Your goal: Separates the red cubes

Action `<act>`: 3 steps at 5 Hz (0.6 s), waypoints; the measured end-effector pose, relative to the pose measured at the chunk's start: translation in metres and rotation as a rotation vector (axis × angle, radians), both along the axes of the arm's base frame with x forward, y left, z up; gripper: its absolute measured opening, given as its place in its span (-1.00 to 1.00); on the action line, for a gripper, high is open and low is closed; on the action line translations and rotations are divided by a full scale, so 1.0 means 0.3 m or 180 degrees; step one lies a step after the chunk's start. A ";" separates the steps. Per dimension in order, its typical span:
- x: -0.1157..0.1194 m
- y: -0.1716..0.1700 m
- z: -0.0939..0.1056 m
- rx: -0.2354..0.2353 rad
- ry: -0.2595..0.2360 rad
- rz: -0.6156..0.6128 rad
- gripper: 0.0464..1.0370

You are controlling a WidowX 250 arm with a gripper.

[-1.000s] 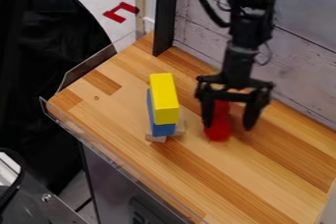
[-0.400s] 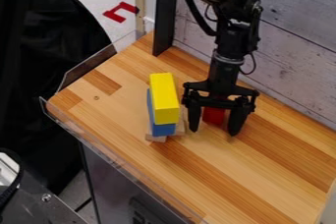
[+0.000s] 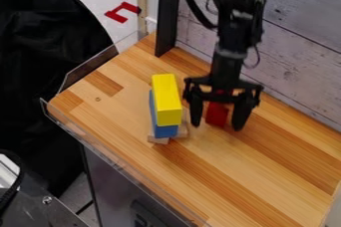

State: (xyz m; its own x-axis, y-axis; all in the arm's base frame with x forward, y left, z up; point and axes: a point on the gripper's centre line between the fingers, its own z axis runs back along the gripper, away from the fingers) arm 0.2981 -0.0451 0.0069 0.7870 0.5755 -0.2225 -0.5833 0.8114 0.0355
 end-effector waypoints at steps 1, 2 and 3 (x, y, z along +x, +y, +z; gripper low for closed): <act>-0.015 -0.023 0.073 0.0037 -0.0150 -0.0140 0.92; -0.010 -0.040 0.107 0.0049 -0.0251 -0.0239 0.92; -0.021 -0.069 0.118 0.0070 -0.0246 -0.0375 0.92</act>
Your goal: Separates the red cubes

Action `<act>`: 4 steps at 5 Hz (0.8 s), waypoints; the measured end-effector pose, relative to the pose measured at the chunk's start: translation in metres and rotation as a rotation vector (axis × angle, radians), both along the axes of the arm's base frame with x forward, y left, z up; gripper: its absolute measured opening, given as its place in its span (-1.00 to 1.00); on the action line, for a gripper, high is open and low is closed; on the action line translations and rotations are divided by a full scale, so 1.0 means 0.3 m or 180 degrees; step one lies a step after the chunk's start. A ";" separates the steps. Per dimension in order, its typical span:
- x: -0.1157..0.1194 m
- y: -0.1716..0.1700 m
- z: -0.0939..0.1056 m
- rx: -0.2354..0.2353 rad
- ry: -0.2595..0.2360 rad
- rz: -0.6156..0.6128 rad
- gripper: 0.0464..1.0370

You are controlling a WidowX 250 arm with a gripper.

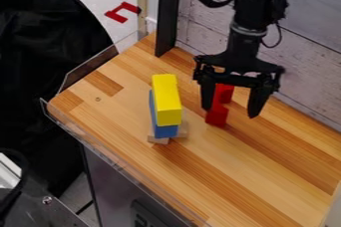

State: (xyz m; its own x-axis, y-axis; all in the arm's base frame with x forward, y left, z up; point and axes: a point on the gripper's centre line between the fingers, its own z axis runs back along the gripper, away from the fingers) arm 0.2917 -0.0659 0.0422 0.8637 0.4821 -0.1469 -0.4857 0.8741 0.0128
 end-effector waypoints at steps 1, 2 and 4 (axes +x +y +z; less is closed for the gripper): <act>-0.006 -0.013 0.051 0.0044 -0.0110 -0.0078 0.92; -0.030 -0.002 0.091 0.0072 -0.0202 -0.0064 0.92; -0.067 0.001 0.136 0.0079 -0.0384 -0.0122 0.92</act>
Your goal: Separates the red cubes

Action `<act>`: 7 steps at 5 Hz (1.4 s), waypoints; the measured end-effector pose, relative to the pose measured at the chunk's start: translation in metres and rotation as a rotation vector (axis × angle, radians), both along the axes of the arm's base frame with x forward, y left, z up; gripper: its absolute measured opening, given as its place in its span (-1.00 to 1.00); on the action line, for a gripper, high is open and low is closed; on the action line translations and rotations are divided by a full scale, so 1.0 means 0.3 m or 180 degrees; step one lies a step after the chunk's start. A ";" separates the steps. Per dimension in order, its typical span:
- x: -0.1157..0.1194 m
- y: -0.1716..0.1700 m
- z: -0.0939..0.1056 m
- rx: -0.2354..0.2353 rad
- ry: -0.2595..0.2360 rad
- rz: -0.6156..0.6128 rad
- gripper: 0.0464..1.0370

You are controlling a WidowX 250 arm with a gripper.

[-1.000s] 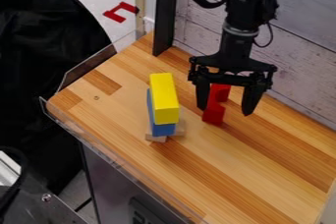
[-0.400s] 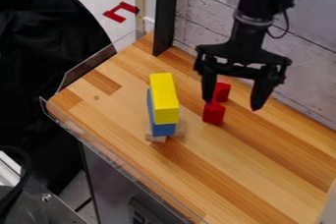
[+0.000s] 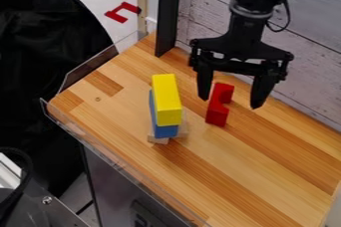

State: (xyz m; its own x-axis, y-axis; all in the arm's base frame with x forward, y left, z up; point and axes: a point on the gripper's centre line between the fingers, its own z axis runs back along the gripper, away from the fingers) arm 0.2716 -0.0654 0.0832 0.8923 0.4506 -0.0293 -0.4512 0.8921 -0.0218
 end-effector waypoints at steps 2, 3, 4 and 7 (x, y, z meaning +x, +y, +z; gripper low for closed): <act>0.011 -0.024 -0.075 -0.0142 -0.0046 -0.0480 0.92; 0.049 -0.054 -0.107 -0.0147 -0.0012 -0.0756 0.92; 0.057 -0.056 -0.129 -0.0082 0.0085 -0.0821 0.92; 0.002 -0.025 -0.032 0.0084 -0.0080 -0.0398 0.92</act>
